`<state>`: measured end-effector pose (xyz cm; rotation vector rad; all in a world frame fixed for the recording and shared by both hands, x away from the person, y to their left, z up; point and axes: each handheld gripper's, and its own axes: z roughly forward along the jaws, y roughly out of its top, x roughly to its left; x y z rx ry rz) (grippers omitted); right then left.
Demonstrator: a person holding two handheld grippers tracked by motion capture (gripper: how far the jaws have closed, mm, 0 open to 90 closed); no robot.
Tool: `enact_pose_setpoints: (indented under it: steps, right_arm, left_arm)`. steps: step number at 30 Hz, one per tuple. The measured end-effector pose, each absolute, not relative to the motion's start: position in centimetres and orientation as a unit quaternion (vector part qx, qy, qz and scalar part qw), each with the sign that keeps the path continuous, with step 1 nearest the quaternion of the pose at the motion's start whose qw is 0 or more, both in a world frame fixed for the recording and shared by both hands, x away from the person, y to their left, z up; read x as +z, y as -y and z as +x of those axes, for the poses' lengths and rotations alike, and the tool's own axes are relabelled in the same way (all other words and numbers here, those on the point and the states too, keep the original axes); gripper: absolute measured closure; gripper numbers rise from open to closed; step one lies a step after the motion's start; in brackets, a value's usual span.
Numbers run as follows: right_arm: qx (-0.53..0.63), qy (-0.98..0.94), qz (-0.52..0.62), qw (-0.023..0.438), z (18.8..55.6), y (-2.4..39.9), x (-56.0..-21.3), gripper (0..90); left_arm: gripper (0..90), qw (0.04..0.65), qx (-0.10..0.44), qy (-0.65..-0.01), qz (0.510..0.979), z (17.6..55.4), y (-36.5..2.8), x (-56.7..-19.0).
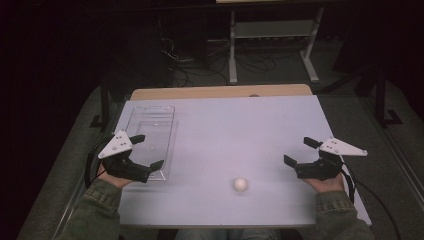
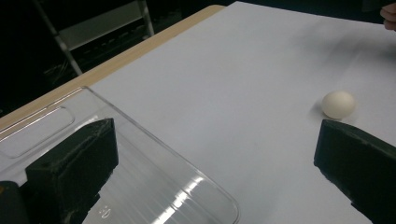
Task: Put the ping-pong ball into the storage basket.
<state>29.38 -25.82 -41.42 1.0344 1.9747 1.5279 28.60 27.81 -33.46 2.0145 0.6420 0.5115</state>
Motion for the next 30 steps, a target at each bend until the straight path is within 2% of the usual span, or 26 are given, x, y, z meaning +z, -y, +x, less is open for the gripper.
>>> enact_pose_setpoints:
  steps: [30]
  right_arm:
    - [0.549,-0.716,0.375,0.214,29.4,25.8,-41.6,0.0]
  left_arm:
    - [0.0,0.432,0.186,-0.218,0.855,30.3,-24.9,-32.2]
